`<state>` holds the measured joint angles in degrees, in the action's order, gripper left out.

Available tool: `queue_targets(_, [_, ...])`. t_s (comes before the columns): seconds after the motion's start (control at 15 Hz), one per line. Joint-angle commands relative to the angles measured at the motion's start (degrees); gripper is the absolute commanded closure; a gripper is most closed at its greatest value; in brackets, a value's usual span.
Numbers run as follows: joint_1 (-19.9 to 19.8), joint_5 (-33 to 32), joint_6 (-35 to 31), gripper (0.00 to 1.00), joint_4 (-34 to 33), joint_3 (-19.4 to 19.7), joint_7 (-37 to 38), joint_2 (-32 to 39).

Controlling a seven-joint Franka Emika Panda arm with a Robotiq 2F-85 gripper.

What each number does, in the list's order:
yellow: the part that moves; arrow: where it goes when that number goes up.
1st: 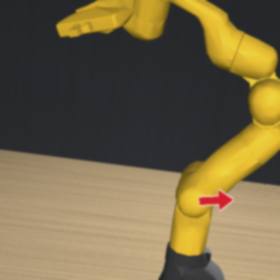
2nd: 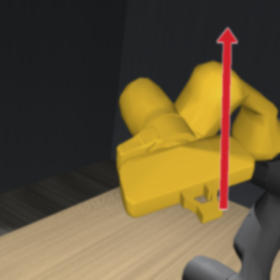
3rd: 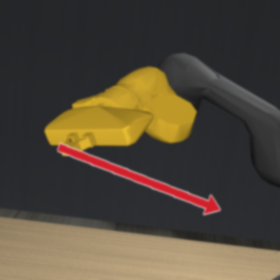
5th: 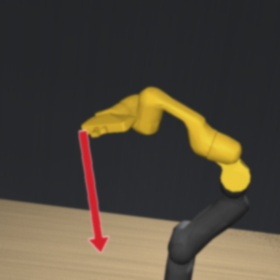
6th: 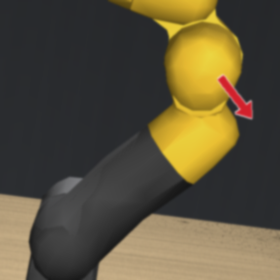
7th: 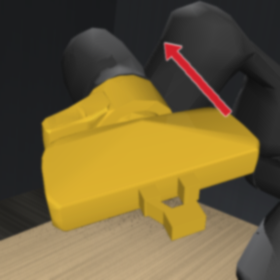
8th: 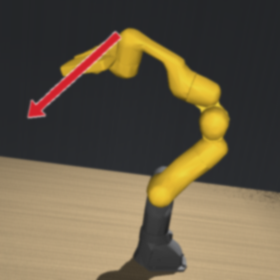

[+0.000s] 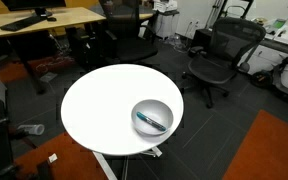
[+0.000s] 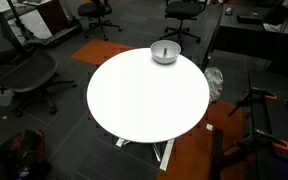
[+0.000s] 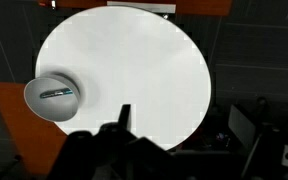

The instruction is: Put the marker on the table

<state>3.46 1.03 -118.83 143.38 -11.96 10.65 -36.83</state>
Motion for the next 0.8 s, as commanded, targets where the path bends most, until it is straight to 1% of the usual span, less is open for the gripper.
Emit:
queue_targets(0.0, [0.8, -0.5, 0.2, 0.00, -0.2, 0.6, 0.4, 0.1])
queue_targets(0.6, [0.8, -0.5, 0.2, 0.00, -0.2, 0.6, 0.4, 0.1])
queue_targets(0.73, [0.1, -0.2, -0.7, 0.00, -0.7, 0.5, 1.8, 1.5])
